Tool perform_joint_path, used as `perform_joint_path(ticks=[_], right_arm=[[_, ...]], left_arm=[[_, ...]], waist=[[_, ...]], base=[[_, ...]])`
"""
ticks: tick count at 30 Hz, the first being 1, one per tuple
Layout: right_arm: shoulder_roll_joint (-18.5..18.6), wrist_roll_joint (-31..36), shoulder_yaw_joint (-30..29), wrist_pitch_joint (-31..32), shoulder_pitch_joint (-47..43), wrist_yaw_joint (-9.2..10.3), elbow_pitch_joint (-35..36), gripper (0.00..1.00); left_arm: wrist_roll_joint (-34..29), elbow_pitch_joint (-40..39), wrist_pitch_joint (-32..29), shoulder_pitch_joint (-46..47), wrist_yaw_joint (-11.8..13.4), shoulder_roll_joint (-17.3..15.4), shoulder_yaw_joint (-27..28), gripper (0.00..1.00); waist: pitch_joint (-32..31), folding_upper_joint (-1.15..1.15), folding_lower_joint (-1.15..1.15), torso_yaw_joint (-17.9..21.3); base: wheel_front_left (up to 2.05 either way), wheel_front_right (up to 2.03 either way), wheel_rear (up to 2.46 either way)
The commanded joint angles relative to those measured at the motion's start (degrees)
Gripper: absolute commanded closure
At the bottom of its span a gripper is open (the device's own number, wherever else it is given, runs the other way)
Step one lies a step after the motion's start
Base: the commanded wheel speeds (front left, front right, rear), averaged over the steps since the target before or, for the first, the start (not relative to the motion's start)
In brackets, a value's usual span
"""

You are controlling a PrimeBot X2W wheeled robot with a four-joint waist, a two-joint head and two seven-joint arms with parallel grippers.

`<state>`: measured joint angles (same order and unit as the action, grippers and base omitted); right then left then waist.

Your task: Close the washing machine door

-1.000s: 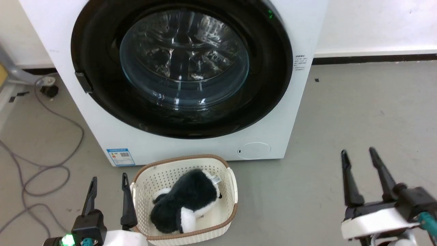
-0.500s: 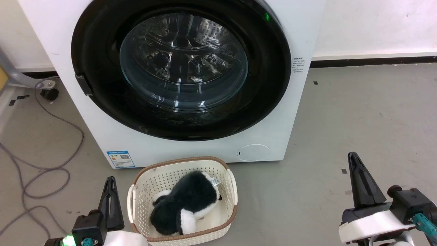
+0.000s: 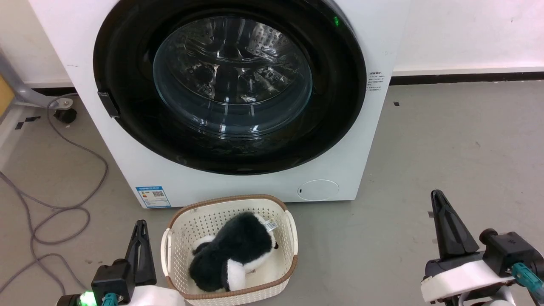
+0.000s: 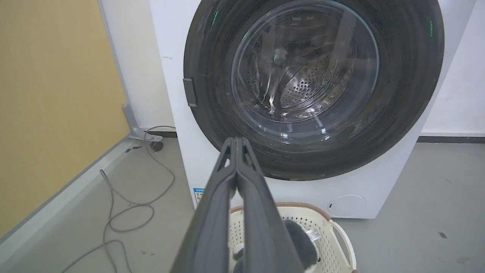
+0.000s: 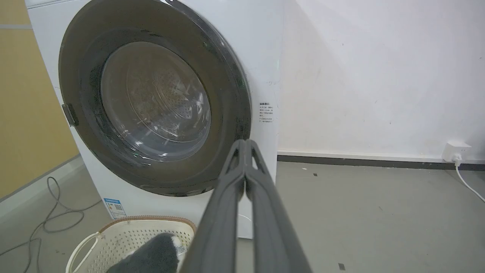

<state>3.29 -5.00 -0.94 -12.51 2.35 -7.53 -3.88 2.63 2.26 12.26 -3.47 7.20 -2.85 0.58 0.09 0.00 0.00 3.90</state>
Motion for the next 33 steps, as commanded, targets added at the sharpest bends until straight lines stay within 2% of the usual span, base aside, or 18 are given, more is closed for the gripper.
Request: perform_joint_path(ticks=[1, 33], right_arm=[[-0.1, 0.5, 0.1, 0.6, -0.4, 0.01, 0.4, 1.00], [-0.2, 2.1, 0.4, 4.8, -1.1, 0.02, 1.7, 1.00]], left_arm=[[-0.4, -0.2, -0.4, 0.6, -0.4, 0.0, 0.0, 1.00], [-1.2, -1.0, -4.6, 1.6, -2.8, 0.0, -0.2, 1.00]], waist=[[0.0, 0.00, 0.00, -0.1], [0.0, 0.00, 0.00, -1.4]], base=[[0.00, 0.00, 0.00], [0.00, 0.00, 0.00]])
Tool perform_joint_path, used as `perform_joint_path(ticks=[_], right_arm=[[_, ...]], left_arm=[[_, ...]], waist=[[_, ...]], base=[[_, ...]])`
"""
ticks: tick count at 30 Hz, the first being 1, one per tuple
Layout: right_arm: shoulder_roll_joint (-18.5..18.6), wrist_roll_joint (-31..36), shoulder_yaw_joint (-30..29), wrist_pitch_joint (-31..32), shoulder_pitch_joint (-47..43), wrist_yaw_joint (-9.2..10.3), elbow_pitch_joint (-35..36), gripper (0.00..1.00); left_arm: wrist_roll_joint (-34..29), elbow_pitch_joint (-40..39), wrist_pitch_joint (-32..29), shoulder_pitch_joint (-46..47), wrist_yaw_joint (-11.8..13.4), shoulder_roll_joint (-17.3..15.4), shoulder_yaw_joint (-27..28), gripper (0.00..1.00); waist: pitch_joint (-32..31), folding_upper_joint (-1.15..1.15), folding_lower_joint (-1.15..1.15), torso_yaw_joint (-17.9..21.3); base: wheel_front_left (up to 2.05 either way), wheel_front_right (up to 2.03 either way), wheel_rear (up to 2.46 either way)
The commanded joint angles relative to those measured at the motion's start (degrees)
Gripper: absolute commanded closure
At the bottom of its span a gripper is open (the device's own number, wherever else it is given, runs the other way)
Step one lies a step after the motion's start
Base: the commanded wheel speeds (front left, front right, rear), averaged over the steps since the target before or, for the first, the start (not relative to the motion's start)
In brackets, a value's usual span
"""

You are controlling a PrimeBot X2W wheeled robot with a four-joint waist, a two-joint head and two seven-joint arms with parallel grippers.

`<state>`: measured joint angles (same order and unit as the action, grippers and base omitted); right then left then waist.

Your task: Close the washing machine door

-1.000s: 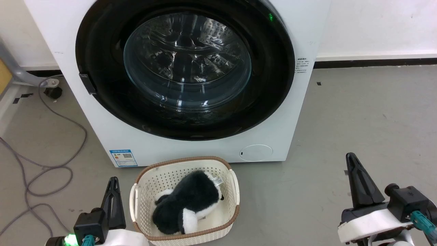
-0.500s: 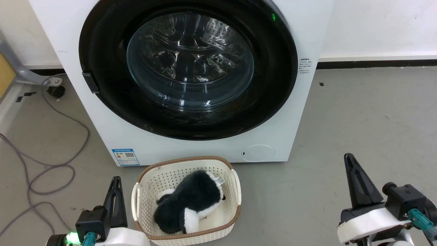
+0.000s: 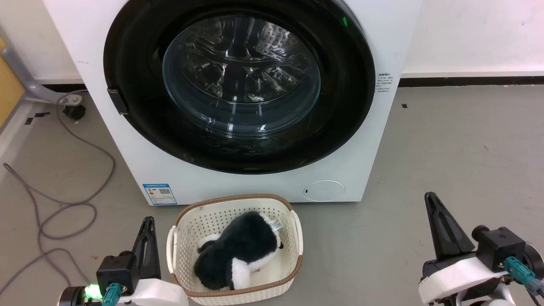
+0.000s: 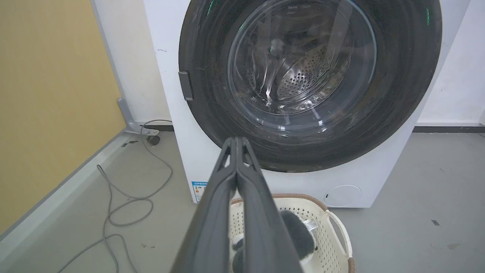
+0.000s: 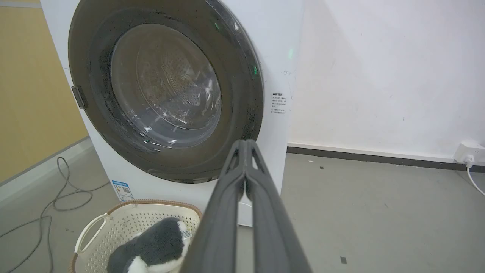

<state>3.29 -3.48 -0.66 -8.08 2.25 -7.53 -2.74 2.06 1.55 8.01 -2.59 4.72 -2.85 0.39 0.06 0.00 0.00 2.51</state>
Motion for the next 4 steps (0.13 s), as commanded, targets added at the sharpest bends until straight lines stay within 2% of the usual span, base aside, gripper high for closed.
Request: perform_joint_path(ticks=[1, 4], right_arm=[[-0.2, 0.6, 0.1, 0.5, -1.0, 0.02, 0.5, 1.00], [-0.2, 0.8, 0.1, 0.8, -1.1, 0.02, 0.7, 1.00]], left_arm=[[-0.7, -0.3, -0.5, 0.8, -0.4, 0.0, 0.0, 1.00], [-0.7, -0.3, -0.8, 0.8, -0.6, 0.0, -0.1, 1.00]], waist=[[0.0, 0.00, 0.00, -0.1], [0.0, 0.00, 0.00, -0.2]], base=[[0.00, 0.00, 0.00], [0.00, 0.00, 0.00]])
